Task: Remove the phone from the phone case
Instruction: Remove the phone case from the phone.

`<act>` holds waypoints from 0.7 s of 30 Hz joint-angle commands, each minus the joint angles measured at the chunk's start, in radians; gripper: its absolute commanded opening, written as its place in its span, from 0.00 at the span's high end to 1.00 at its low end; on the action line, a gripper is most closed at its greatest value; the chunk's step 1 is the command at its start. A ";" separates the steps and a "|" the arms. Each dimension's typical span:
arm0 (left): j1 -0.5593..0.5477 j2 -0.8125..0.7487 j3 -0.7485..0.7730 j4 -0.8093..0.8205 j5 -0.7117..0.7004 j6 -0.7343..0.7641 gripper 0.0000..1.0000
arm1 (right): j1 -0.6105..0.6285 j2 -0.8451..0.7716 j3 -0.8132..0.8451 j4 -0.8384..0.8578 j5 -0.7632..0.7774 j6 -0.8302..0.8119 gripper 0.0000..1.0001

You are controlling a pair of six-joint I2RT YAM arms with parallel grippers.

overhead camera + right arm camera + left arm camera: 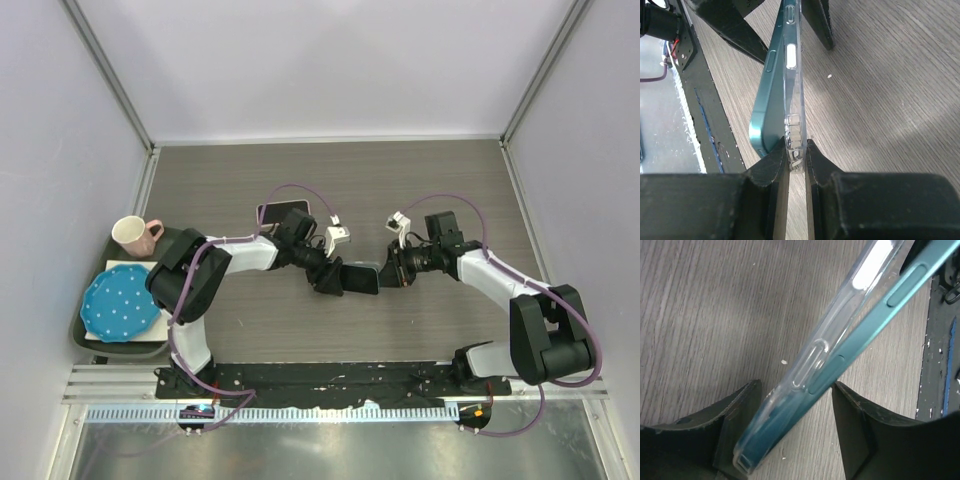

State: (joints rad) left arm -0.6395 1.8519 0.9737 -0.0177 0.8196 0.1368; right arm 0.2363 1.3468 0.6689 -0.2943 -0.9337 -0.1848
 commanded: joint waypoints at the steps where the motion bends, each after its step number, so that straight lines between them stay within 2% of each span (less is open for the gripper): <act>1: 0.003 -0.016 -0.003 0.015 -0.060 0.018 0.35 | -0.006 -0.002 0.020 0.035 -0.073 0.031 0.99; 3: 0.003 -0.025 -0.001 0.009 -0.068 0.018 0.30 | -0.011 0.021 0.024 0.032 -0.063 0.034 0.99; 12: 0.004 -0.092 -0.006 -0.007 -0.092 0.067 0.20 | -0.018 0.075 0.050 0.018 -0.027 0.058 0.99; 21: 0.003 -0.217 0.002 -0.031 -0.177 0.153 0.14 | -0.019 0.100 0.069 0.014 0.007 0.079 0.99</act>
State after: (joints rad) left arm -0.6395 1.7233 0.9661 -0.0433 0.6933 0.2222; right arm 0.2203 1.4467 0.6872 -0.3042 -0.9077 -0.1272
